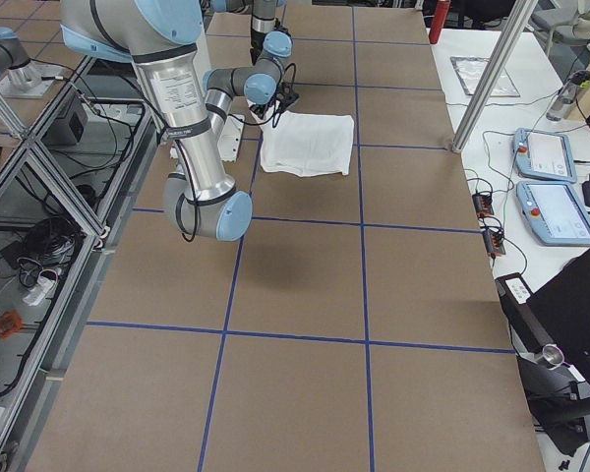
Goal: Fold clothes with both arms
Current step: 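Lift the near edge with both grippers and fold it away from the robot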
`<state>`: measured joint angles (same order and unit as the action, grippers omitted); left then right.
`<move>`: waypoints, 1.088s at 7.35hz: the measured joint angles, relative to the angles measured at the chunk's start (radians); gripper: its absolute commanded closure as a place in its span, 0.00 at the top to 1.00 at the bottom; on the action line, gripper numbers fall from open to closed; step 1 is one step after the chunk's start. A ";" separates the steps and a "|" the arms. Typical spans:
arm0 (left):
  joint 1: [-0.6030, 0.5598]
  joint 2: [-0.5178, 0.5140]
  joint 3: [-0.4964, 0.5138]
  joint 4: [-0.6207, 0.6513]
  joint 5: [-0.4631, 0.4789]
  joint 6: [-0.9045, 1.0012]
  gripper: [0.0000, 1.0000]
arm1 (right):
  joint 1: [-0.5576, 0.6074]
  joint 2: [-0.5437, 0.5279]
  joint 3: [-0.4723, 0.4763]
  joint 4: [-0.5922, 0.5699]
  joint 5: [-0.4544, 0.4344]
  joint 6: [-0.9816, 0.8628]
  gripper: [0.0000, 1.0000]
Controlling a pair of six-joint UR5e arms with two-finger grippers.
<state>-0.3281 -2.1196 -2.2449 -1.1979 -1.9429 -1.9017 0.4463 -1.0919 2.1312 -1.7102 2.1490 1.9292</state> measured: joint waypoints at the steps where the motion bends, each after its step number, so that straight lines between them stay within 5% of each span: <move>1: -0.049 -0.005 0.021 -0.006 -0.003 0.041 0.00 | 0.031 0.017 -0.032 0.001 -0.011 -0.044 0.00; 8: -0.264 -0.011 0.265 -0.277 -0.007 0.148 0.00 | 0.141 0.153 -0.247 0.010 -0.106 -0.264 0.00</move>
<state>-0.5919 -2.1306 -1.9797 -1.4753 -1.9498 -1.7532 0.5871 -0.9393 1.8843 -1.7006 2.0434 1.6651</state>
